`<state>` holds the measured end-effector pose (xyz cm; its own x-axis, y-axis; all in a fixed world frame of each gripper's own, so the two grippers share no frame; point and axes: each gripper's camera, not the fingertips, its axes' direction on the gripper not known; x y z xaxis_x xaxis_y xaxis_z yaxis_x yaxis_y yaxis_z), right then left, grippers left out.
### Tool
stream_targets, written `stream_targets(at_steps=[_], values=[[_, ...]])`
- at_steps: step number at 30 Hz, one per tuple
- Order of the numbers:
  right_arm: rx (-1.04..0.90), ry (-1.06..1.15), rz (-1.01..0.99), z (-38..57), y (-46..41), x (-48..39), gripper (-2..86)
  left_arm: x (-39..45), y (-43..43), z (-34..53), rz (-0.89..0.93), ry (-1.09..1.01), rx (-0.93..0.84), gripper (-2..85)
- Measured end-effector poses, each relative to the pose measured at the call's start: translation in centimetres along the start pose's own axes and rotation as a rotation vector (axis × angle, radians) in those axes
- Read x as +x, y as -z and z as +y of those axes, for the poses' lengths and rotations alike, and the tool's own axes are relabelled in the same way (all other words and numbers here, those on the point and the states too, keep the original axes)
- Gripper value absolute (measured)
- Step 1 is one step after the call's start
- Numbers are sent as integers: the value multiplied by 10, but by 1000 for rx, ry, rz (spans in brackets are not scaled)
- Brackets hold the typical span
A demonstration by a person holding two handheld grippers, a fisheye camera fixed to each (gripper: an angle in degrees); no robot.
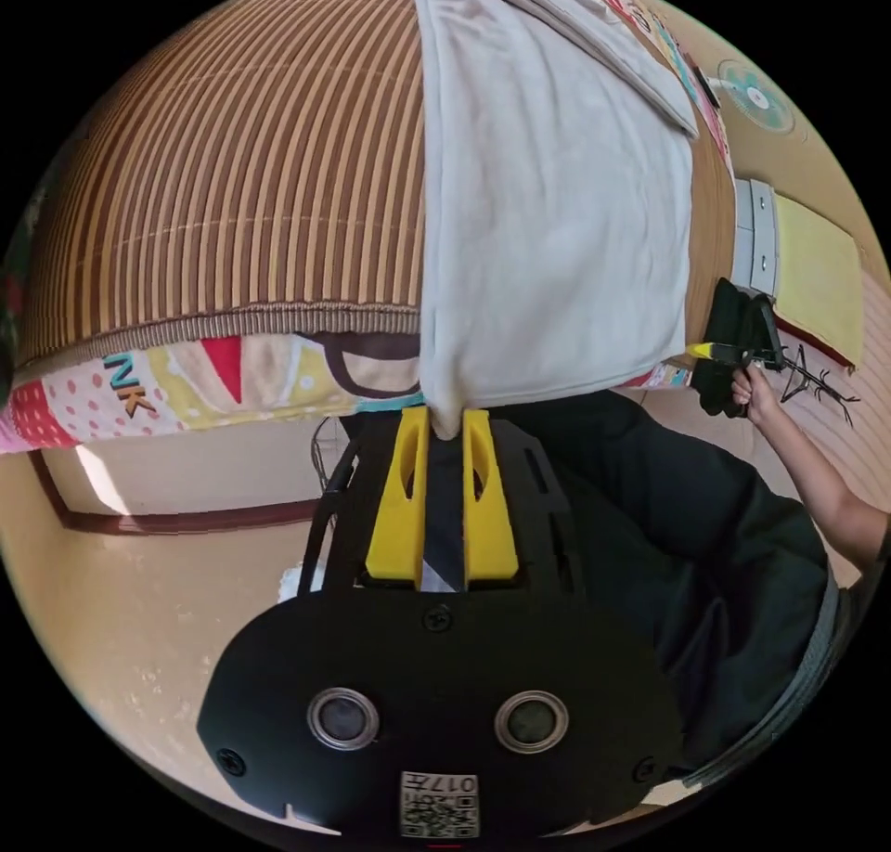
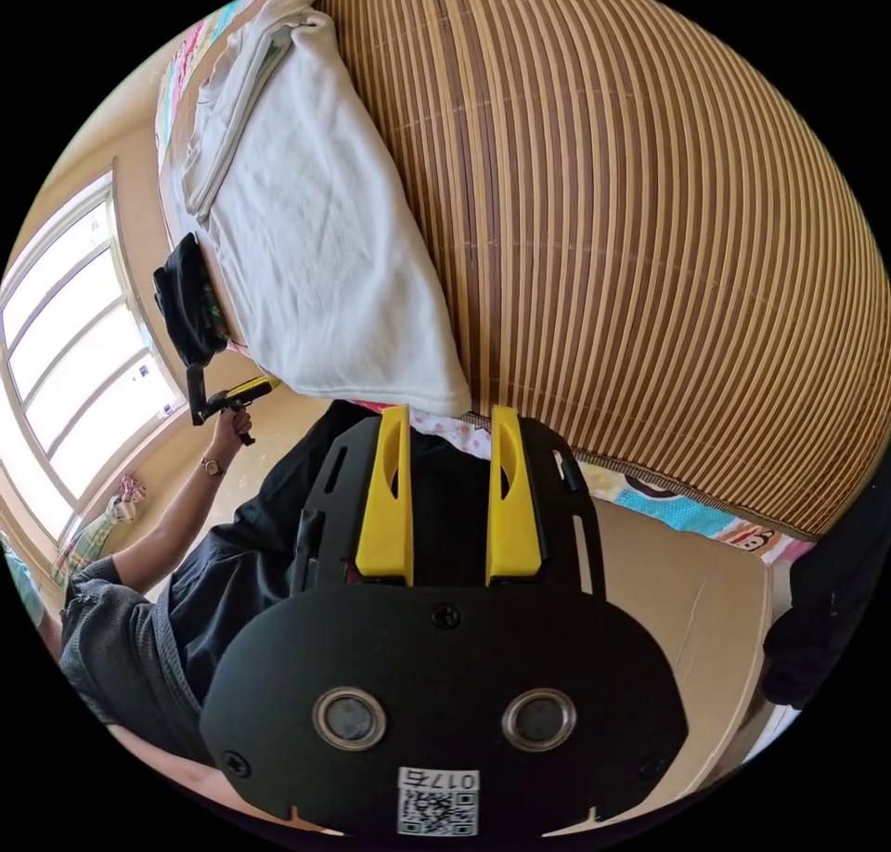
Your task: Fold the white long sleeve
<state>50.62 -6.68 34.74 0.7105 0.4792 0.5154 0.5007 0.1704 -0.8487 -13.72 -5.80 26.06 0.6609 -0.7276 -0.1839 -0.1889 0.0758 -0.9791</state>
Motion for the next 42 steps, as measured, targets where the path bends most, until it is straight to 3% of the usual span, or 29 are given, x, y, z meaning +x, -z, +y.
stream_targets(at_steps=[4, 8, 12, 14, 17, 19, 21, 23, 25, 32, 42], values=[[-28, -3, -13, -10, 1, 18, 129, -17, 37, 20, 220, -50, -39, 44], [-55, -26, 29, -16, -1, 31, 95, -42, 91, 55, 347, -30, 41, 43], [-55, 60, -104, 0, 19, 38, 40, -59, 131, 80, 482, -35, 100, 43], [-48, 98, -234, 20, 35, 48, 34, -61, 157, 95, 543, -71, 87, 43], [9, 27, -755, 62, 57, 78, 30, -58, 188, 117, 627, -156, 28, 42], [183, 166, -1081, 97, 89, 72, 27, -56, 210, 135, 713, -219, 36, 41], [335, 250, -1170, 119, 115, 64, 24, -57, 236, 152, 844, -269, 93, 41], [462, 274, -1246, 128, 130, 63, 23, -65, 270, 169, 1076, -312, 276, 41], [542, 240, -1318, 114, 132, 68, 22, -77, 289, 170, 1188, -286, 443, 41], [717, -89, -1373, -4, 116, 81, 21, -129, 303, 57, 1261, 157, 756, 43], [759, -184, -1123, -204, 135, 16, 24, -178, 318, -106, 1278, 424, 907, 44]])
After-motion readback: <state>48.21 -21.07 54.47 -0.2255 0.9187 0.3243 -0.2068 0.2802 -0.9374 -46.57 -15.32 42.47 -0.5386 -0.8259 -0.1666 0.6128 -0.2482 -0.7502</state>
